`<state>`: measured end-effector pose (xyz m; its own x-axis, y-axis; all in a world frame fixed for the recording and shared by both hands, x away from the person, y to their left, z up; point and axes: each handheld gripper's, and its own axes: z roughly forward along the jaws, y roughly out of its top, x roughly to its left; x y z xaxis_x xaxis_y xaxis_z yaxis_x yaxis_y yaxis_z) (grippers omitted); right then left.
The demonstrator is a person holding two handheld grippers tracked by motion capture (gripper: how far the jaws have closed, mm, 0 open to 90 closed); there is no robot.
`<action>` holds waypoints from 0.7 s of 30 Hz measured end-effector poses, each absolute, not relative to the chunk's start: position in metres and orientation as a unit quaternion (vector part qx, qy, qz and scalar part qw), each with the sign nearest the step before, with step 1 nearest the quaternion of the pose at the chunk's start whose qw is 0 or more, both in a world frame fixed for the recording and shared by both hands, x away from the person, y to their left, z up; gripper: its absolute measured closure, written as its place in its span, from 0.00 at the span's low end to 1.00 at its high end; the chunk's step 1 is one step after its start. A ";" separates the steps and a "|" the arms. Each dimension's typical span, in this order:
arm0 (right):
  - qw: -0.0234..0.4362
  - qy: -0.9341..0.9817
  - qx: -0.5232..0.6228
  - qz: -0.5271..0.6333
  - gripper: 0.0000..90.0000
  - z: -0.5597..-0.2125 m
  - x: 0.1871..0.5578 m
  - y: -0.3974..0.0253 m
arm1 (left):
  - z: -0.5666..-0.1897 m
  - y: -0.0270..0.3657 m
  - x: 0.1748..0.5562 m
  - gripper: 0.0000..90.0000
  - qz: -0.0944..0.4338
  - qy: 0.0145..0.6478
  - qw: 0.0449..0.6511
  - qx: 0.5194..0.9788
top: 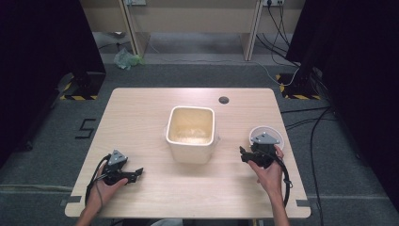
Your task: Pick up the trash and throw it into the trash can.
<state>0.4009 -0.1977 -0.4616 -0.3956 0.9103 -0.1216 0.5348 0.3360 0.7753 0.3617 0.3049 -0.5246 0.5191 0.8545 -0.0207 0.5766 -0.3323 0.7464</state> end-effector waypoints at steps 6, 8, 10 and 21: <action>0.282 0.764 0.481 0.324 0.24 -0.466 0.410 -0.201 | -0.525 0.305 0.362 0.16 0.192 0.451 0.361 0.793; 0.279 0.766 0.478 0.327 0.21 -0.468 0.413 -0.202 | -0.525 0.305 0.362 0.16 0.192 0.451 0.361 0.793; 0.283 0.766 0.480 0.321 0.21 -0.469 0.415 -0.203 | -0.525 0.305 0.362 0.16 0.192 0.451 0.361 0.793; 0.290 0.778 0.473 0.296 0.49 -0.482 0.426 -0.207 | -0.525 0.305 0.362 0.16 0.192 0.451 0.361 0.793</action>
